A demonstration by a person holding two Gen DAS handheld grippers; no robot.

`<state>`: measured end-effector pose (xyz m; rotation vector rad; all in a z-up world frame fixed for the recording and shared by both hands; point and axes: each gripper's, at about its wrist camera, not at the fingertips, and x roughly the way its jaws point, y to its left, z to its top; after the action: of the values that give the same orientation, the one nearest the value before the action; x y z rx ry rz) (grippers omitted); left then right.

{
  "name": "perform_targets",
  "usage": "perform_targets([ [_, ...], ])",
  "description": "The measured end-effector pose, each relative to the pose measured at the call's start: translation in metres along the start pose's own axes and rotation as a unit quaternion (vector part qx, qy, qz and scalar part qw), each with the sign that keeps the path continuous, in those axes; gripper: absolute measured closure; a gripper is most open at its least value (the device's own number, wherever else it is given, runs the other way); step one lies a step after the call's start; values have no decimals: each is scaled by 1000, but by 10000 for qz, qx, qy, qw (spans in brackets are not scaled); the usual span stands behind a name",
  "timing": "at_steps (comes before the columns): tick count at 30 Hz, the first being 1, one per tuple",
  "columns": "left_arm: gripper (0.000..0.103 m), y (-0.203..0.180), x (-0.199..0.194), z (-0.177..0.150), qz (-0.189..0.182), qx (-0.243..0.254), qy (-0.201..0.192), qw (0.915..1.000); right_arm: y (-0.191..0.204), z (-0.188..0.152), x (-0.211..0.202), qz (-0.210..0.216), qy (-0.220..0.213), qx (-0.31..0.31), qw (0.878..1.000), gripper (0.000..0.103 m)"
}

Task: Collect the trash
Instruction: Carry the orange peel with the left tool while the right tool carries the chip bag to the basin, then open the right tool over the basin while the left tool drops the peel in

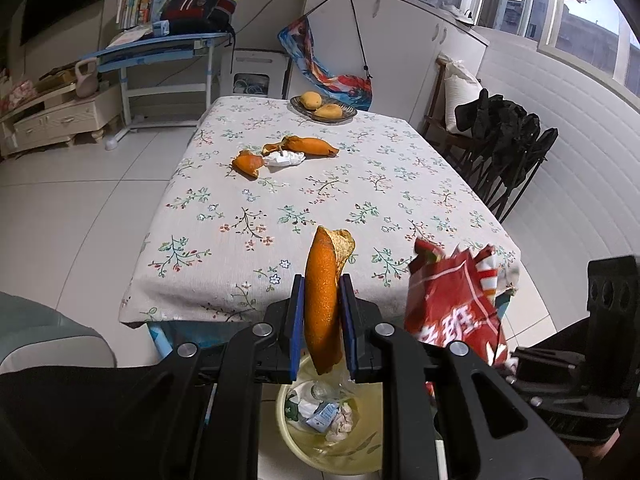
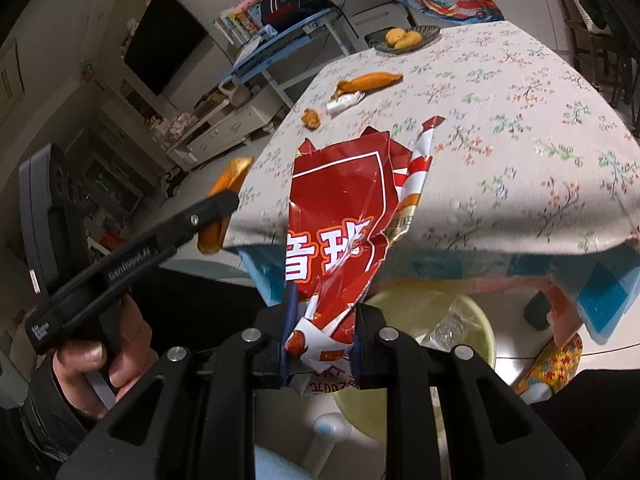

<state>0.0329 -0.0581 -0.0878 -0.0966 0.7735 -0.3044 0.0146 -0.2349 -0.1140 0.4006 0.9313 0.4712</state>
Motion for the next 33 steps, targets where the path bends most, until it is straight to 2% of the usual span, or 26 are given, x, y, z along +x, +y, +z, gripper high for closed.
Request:
perform_targets([
  [19,86,-6,-10,-10,-43,60,-33,10000,3,-35,28,-322,955,19,9949,79],
  [33,86,-10,-10,-13,-84,104,-28,9999,-3,-40,39,-465,1207,125,9915,75],
])
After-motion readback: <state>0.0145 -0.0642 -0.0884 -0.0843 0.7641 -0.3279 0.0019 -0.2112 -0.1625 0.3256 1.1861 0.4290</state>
